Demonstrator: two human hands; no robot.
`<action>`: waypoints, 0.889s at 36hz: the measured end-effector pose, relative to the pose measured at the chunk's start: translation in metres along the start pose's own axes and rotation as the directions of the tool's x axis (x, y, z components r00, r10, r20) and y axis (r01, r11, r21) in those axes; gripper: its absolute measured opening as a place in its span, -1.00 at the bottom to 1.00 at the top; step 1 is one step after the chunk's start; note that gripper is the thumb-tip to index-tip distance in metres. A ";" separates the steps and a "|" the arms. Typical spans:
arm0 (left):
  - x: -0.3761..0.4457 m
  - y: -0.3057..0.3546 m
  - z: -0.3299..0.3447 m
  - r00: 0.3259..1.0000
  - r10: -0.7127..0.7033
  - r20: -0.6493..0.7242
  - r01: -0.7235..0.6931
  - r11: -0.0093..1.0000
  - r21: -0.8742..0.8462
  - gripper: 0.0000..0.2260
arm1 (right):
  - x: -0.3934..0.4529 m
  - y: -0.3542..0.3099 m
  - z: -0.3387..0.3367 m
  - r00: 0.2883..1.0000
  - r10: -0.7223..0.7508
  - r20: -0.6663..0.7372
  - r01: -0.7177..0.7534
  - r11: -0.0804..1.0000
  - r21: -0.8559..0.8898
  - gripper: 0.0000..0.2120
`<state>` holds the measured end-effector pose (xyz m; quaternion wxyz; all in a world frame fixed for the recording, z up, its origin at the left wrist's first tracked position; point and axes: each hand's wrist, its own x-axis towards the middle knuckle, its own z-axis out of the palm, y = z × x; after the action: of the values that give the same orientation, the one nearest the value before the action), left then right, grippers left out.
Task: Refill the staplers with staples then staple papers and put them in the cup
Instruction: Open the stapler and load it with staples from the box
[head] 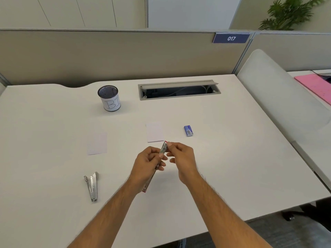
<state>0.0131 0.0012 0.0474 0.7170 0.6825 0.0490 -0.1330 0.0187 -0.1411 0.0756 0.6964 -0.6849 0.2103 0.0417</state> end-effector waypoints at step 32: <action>-0.015 0.011 0.002 0.981 -0.167 0.101 0.187 0.954 -0.233 -0.68 | -0.009 -0.008 0.013 0.984 0.107 0.144 -0.149 0.937 0.317 -0.83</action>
<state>0.0016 0.0019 0.0623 0.7812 0.5772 0.0970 -0.2171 0.0166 -0.1266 0.0857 0.8077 -0.5410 0.2147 0.0942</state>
